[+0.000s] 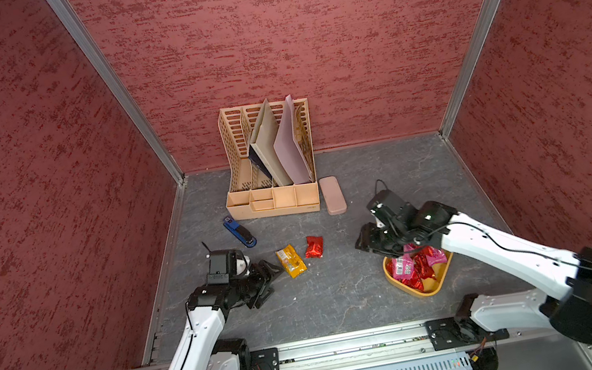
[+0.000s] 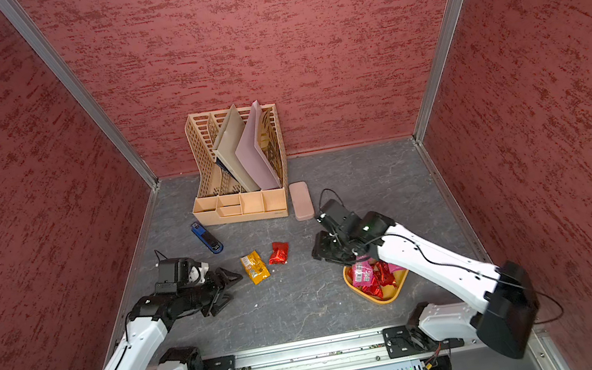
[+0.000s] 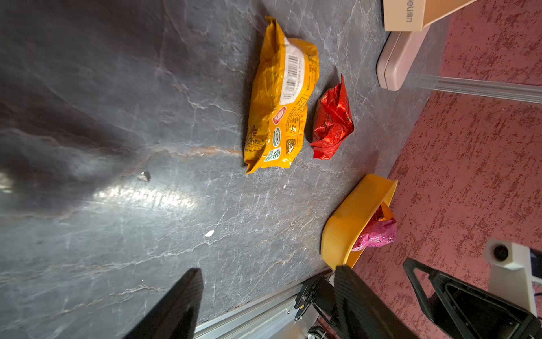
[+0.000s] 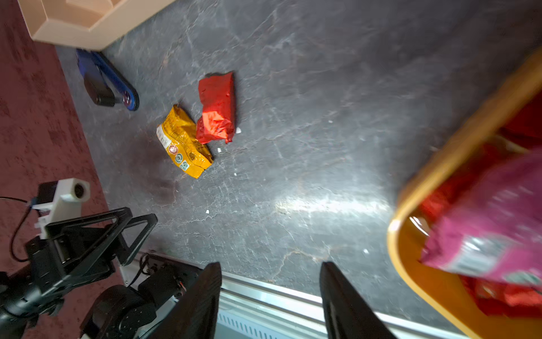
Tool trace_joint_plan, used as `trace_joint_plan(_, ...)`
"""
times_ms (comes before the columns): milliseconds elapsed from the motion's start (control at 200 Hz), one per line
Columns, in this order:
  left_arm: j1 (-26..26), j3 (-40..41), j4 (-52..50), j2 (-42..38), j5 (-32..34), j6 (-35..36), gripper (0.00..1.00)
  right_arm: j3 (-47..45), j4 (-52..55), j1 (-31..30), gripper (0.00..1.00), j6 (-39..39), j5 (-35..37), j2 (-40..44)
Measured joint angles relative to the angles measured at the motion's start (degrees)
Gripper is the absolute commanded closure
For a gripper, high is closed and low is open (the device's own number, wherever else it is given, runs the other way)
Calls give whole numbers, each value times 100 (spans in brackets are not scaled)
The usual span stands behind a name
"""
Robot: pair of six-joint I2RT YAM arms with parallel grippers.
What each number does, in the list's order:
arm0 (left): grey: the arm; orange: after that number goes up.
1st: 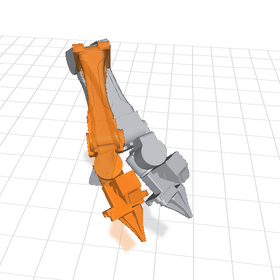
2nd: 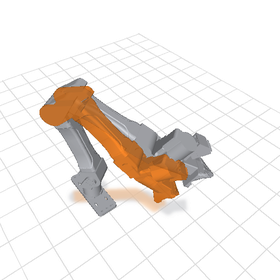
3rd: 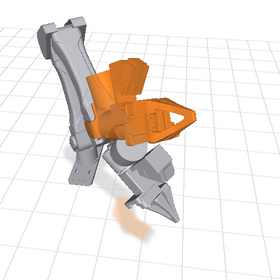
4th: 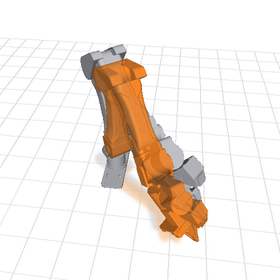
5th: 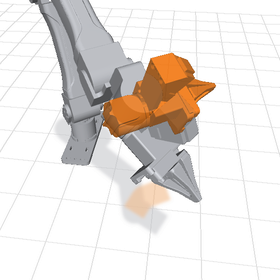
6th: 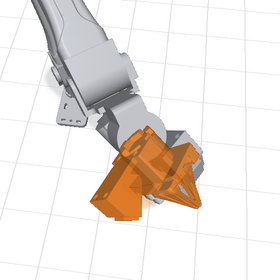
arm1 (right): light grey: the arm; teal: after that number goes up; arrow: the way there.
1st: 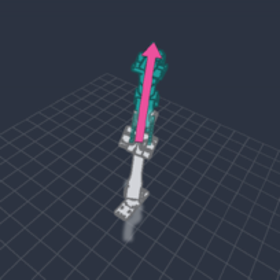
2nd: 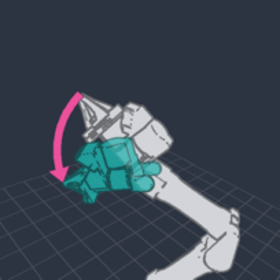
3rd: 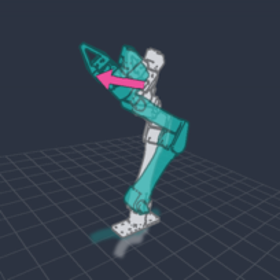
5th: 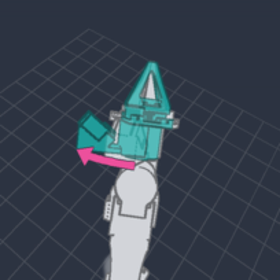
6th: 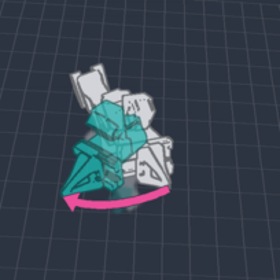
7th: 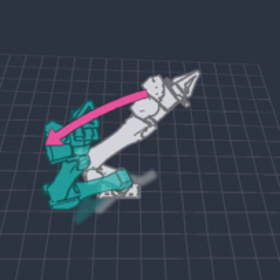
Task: Put the tea bags into the storage box
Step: Pick up the tea bag from the center of the board.
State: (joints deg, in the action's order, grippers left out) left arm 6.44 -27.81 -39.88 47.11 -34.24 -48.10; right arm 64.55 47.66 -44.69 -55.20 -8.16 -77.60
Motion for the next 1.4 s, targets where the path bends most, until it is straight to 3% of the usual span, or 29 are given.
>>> trace_joint_plan(85,-92,44,-138,-164,-2,44,25,531,-236,-195,18,122,85,-903)
trace_joint_plan(235,-201,131,-466,-452,2,105,25,1266,-382,-313,13,223,181,-2052)
trace_joint_plan(616,-269,146,-920,-745,4,170,25,2629,-197,-407,20,367,396,-3928)
trace_joint_plan(877,-269,149,-1032,-852,7,210,25,2920,-92,-415,38,337,503,-4385)
trace_joint_plan(1082,-286,153,-1158,-1029,4,212,25,3303,-81,-415,68,337,501,-4669)
trace_joint_plan(1172,-291,160,-1211,-1084,4,212,25,3322,-72,-415,76,321,501,-4669)
trace_joint_plan(1398,-291,162,-1290,-1156,-2,240,25,3069,-79,-420,78,334,507,-4409)
